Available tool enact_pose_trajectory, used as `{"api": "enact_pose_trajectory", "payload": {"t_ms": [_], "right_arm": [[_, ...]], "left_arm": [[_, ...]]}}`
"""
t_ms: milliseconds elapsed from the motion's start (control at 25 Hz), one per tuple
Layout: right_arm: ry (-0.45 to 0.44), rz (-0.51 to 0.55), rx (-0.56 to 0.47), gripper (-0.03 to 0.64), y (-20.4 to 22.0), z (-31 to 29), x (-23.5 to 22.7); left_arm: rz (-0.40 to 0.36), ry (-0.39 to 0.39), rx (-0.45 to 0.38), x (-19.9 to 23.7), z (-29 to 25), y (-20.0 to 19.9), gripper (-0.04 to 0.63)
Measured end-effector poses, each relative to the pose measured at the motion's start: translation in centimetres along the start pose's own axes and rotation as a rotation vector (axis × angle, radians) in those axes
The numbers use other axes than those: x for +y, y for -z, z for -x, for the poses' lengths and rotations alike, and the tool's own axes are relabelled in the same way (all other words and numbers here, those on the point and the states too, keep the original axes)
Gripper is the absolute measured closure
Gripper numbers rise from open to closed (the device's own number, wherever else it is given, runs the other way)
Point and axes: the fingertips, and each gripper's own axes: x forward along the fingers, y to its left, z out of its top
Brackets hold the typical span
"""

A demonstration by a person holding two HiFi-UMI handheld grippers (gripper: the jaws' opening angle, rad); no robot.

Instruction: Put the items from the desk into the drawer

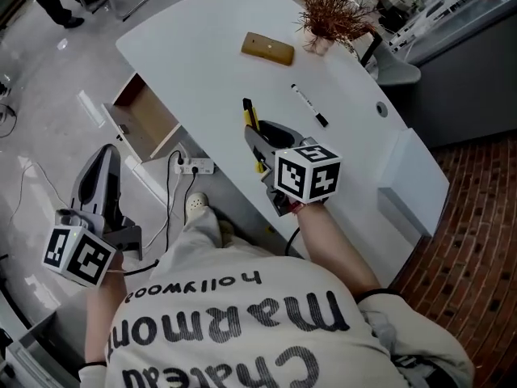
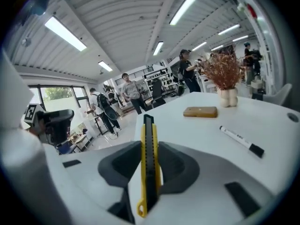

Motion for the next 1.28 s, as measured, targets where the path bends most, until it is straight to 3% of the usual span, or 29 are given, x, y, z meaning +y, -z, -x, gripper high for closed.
{"api": "enact_pose_trajectory", "payload": {"t_ms": [240, 680, 920, 1280], "right_arm": [[-0.089, 0.041, -0.069, 0.497, -1.9, 0.2, 3.6], [-0.208, 0.113, -0.072, 0.497, -3.3, -4.2, 9.1], [-0.207, 0.130, -0.069, 0.497, -5.0, -7.7, 11.5], [-0.176, 0.129, -0.023, 0.497, -6.2, -16.3, 15.1]], "left_arm": [[0.006, -0.056, 0.000, 0.1, 3.2, 1.1, 0.594], [0.078, -0.121, -0.044, 4.4, 5.0, 0.1, 0.594], [0.030, -0.104, -0.024, 7.8, 3.5, -1.4, 0.594], [0.082, -0.117, 0.033, 18.0, 1.8, -3.2, 0.594]]}}
